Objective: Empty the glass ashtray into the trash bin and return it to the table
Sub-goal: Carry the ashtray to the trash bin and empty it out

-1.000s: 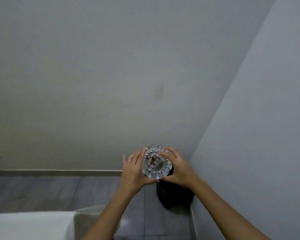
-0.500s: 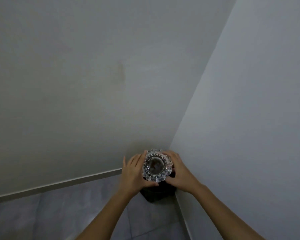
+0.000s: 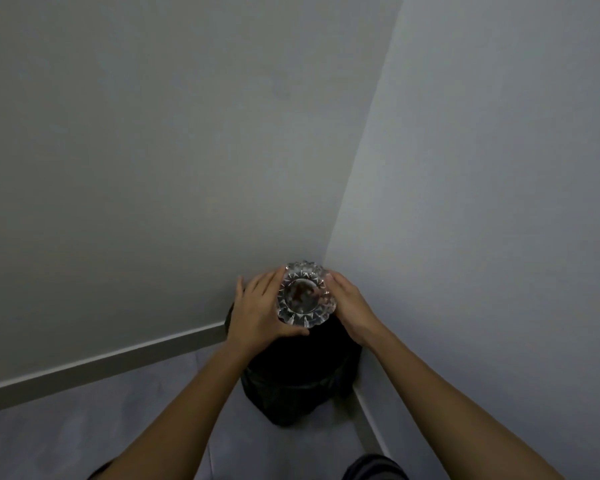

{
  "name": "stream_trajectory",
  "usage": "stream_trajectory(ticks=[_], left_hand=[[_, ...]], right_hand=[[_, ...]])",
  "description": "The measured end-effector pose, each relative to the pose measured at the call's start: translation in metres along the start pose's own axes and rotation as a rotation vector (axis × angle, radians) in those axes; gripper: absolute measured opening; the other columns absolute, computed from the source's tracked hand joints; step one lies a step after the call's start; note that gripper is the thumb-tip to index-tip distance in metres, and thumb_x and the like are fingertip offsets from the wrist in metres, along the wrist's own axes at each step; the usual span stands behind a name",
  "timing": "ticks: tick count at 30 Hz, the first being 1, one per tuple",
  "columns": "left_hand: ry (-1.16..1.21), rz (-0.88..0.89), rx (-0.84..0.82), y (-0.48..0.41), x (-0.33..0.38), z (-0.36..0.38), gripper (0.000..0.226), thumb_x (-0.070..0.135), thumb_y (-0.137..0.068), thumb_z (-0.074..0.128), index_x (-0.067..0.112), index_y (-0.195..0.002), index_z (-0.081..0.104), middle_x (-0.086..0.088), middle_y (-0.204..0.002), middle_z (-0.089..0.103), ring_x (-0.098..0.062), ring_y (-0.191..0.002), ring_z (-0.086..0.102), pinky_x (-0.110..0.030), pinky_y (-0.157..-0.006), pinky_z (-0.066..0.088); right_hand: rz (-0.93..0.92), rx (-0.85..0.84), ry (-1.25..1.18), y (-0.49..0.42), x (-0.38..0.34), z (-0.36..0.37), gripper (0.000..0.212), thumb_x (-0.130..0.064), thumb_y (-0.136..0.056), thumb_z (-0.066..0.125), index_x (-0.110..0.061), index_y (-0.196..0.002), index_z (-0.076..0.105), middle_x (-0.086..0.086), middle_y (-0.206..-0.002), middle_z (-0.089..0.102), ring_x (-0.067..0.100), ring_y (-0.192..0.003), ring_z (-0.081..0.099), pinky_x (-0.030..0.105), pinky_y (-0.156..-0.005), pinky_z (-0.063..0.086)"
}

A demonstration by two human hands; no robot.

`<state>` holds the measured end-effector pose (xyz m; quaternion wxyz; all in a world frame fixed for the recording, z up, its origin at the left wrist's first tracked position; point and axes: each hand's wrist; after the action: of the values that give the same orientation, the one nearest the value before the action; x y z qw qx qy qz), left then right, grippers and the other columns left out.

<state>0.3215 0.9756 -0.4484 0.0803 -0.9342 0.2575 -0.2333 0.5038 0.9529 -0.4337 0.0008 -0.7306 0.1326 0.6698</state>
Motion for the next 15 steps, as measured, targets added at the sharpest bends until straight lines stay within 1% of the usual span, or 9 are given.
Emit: stream_trajectory(ticks=[2, 4, 6, 9, 10, 12, 15], left_hand=[[0.003, 0.0, 0.03, -0.002, -0.011, 0.028, 0.121, 0.079, -0.047, 0.064, 0.011, -0.143, 0.037, -0.009, -0.141, 0.05, -0.029, -0.128, 0.046, -0.065, -0.108, 0.018], [-0.002, -0.005, 0.041, -0.002, -0.017, 0.047, 0.122, 0.079, -0.047, 0.063, 0.011, -0.145, 0.035, -0.009, -0.142, 0.049, -0.029, -0.129, 0.045, -0.063, -0.11, 0.016], [0.003, -0.003, 0.058, 0.0, -0.019, 0.058, 0.121, 0.08, -0.047, 0.06, 0.011, -0.144, 0.035, -0.008, -0.141, 0.05, -0.028, -0.13, 0.045, -0.061, -0.11, 0.016], [0.024, -0.014, 0.084, 0.002, -0.019, 0.062, 0.119, 0.072, -0.047, 0.073, 0.009, -0.143, 0.038, -0.009, -0.141, 0.05, -0.029, -0.129, 0.047, -0.062, -0.109, 0.018], [0.029, -0.017, 0.095, 0.003, -0.018, 0.062, 0.119, 0.069, -0.048, 0.076, 0.008, -0.143, 0.038, -0.009, -0.141, 0.05, -0.03, -0.129, 0.047, -0.063, -0.109, 0.018], [0.023, -0.014, 0.098, 0.005, -0.018, 0.059, 0.118, 0.07, -0.05, 0.073, 0.008, -0.144, 0.036, -0.009, -0.143, 0.049, -0.03, -0.13, 0.046, -0.064, -0.109, 0.018], [0.028, -0.029, 0.079, 0.007, -0.023, 0.059, 0.119, 0.067, -0.053, 0.077, 0.009, -0.147, 0.03, -0.009, -0.146, 0.044, -0.028, -0.133, 0.041, -0.062, -0.111, 0.013]], right_hand=[[-0.02, -0.008, -0.073, -0.016, 0.027, 0.001, 0.025, -0.022, -0.102, 0.042, -0.019, -0.12, 0.059, 0.018, -0.126, 0.062, 0.028, -0.107, 0.063, 0.044, -0.099, 0.049], [-0.025, -0.018, -0.123, -0.027, 0.046, 0.001, 0.026, -0.022, -0.103, 0.04, -0.019, -0.123, 0.056, 0.018, -0.129, 0.06, 0.032, -0.111, 0.062, 0.047, -0.099, 0.049], [-0.025, -0.03, -0.178, -0.029, 0.055, 0.003, 0.025, -0.021, -0.103, 0.039, -0.026, -0.121, 0.056, 0.016, -0.129, 0.06, 0.035, -0.113, 0.061, 0.052, -0.099, 0.048], [-0.006, -0.023, -0.222, -0.028, 0.058, 0.005, 0.027, -0.021, -0.103, 0.04, -0.037, -0.115, 0.058, 0.014, -0.132, 0.058, 0.04, -0.114, 0.06, 0.055, -0.097, 0.049], [0.0, -0.029, -0.222, -0.027, 0.056, 0.005, 0.027, -0.021, -0.103, 0.04, -0.038, -0.113, 0.059, 0.014, -0.132, 0.058, 0.042, -0.114, 0.059, 0.056, -0.096, 0.049], [0.007, -0.041, -0.215, -0.027, 0.053, 0.006, 0.027, -0.021, -0.102, 0.041, -0.038, -0.111, 0.06, 0.015, -0.132, 0.059, 0.043, -0.115, 0.059, 0.058, -0.096, 0.049], [-0.003, -0.043, -0.197, -0.025, 0.05, 0.012, 0.027, -0.022, -0.102, 0.042, -0.04, -0.11, 0.062, 0.012, -0.13, 0.061, 0.04, -0.115, 0.06, 0.061, -0.093, 0.049]])
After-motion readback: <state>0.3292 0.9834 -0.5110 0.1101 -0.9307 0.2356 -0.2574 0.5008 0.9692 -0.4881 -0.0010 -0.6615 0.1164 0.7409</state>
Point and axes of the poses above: each hand's wrist, its own y-axis away from the middle knuckle, its own z-axis out of the palm, x = y × z
